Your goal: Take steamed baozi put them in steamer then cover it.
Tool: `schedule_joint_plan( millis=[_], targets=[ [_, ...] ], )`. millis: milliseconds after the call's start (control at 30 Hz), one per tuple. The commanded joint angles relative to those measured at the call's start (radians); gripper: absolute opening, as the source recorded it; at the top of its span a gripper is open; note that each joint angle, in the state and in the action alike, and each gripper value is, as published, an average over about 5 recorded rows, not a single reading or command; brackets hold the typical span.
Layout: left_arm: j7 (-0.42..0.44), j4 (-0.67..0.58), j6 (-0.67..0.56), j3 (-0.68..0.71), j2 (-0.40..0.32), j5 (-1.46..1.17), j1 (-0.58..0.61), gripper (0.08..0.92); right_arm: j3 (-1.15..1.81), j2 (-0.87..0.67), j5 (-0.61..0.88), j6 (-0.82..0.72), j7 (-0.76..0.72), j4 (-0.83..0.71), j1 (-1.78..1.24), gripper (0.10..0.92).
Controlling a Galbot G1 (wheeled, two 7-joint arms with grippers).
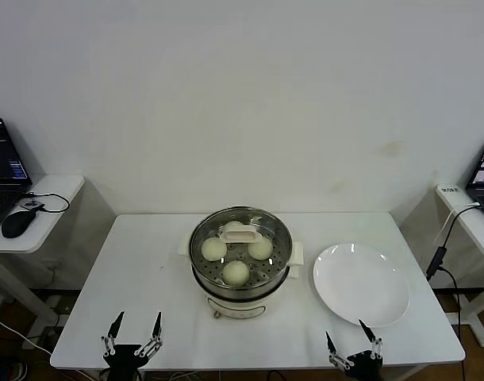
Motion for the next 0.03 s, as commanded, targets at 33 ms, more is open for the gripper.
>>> schedule_joint_plan(
  millis=[33],
  targets=[
    [0.007, 0.015, -0.011, -0.002, -0.015, -0.012, 0.014, 0.823, 0.005, 0.0, -0.01, 0.007, 0.001, 0.009, -0.011, 0.823]
  ],
)
